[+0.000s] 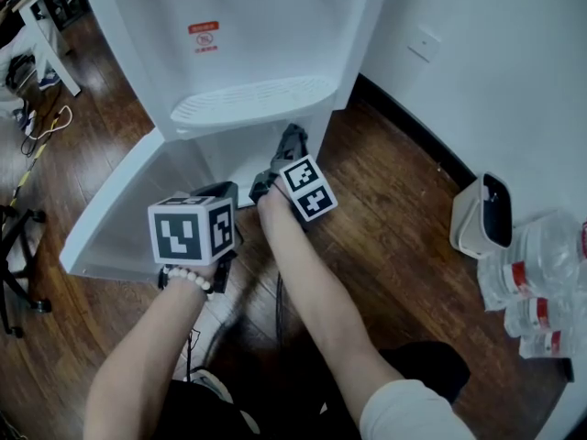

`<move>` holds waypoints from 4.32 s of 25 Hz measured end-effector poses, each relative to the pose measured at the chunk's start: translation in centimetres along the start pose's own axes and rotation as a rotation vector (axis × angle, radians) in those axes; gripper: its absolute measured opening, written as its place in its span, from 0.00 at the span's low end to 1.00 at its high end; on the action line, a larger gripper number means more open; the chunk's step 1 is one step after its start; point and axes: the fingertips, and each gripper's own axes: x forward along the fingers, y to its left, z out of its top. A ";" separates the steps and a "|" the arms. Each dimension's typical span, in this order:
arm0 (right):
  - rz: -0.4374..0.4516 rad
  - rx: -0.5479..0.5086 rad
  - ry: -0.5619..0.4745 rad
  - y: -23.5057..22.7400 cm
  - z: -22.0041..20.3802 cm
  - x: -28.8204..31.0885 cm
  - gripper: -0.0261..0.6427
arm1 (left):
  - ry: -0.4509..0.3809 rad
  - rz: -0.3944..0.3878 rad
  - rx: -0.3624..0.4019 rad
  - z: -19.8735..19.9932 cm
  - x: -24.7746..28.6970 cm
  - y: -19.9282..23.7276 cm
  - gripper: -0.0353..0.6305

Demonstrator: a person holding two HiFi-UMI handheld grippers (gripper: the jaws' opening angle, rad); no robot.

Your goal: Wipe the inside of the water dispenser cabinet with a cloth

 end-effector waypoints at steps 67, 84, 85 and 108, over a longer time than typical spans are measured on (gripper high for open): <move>0.134 -1.085 1.000 -3.8 -21.1 7.8 0.08 | 0.108 0.122 -0.068 -4.2 3.2 6.9 0.05; 0.185 -1.188 0.928 -3.1 -21.7 6.4 0.08 | 0.078 0.148 -0.021 -3.3 0.0 6.3 0.05; 0.158 -1.181 0.908 -3.5 -20.8 6.6 0.08 | 0.078 0.147 -0.019 -3.3 0.0 6.2 0.05; 0.080 -1.067 0.889 -4.2 -21.7 3.6 0.08 | 0.074 0.150 -0.024 -3.0 -0.2 6.2 0.05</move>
